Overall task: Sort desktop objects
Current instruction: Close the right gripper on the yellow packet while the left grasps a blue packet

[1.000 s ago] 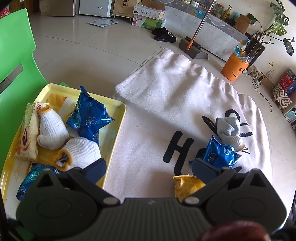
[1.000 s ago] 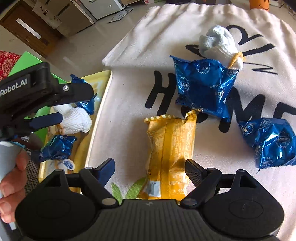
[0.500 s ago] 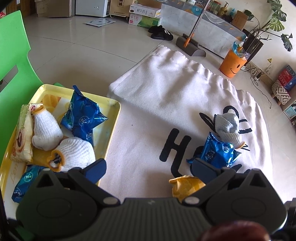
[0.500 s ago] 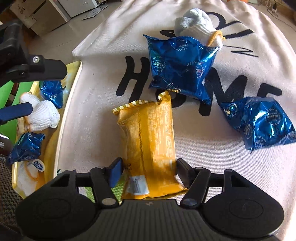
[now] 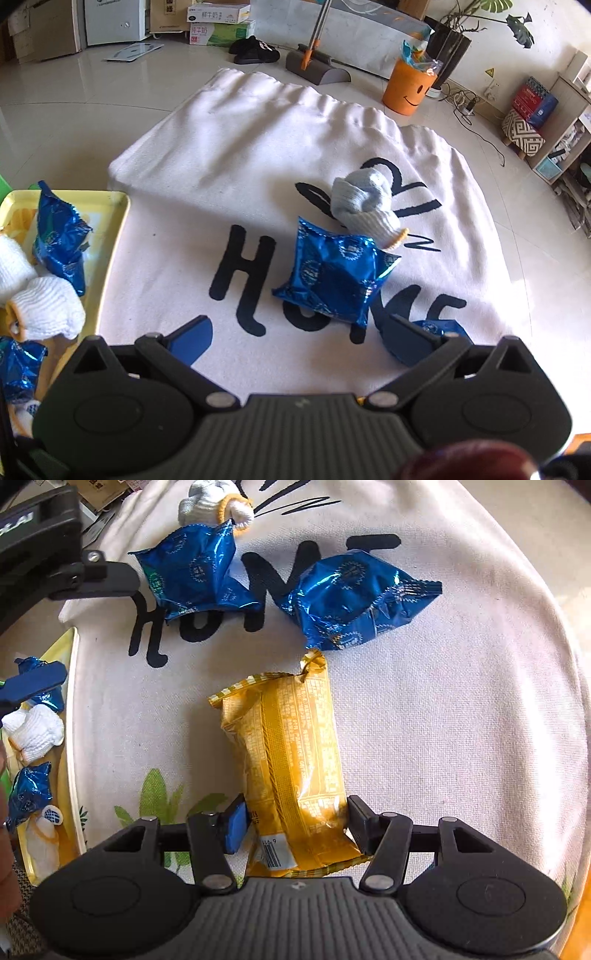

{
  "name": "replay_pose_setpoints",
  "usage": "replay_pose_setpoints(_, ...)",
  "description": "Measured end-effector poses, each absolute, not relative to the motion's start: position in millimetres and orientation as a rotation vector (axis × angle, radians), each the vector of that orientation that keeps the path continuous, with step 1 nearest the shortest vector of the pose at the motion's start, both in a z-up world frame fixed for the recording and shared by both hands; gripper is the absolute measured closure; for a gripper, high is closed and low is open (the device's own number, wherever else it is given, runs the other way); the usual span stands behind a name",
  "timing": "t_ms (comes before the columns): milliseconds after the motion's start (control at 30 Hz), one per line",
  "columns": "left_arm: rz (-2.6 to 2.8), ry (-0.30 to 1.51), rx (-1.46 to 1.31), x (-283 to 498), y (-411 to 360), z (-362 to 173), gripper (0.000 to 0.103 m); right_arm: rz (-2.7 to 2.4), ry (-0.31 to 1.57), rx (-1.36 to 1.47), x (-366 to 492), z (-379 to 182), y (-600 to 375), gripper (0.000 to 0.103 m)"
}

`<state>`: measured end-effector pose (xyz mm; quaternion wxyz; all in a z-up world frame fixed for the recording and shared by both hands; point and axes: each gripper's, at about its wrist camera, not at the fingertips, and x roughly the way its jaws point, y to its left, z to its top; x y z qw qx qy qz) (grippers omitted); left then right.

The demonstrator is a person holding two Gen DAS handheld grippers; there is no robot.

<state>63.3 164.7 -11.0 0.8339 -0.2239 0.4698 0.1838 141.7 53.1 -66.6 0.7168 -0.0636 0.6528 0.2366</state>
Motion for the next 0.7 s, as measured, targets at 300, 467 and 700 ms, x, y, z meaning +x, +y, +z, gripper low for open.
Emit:
replay_pose_setpoints(300, 0.376, 1.004, -0.321, 95.2, 155.7, -42.3, 0.001, 0.534, 1.46, -0.101, 150.5, -64.9, 51.7, 0.032)
replay_pose_setpoints(467, 0.362, 0.975, -0.339, 107.8, 161.3, -51.0, 0.001, 0.53, 1.461, -0.114, 152.2, -68.7, 54.8, 0.03)
replay_pose_setpoints(700, 0.356, 0.956, -0.327, 122.6, 160.0, -58.0, 0.001, 0.535, 1.462, -0.12, 154.4, -68.6, 57.5, 0.028)
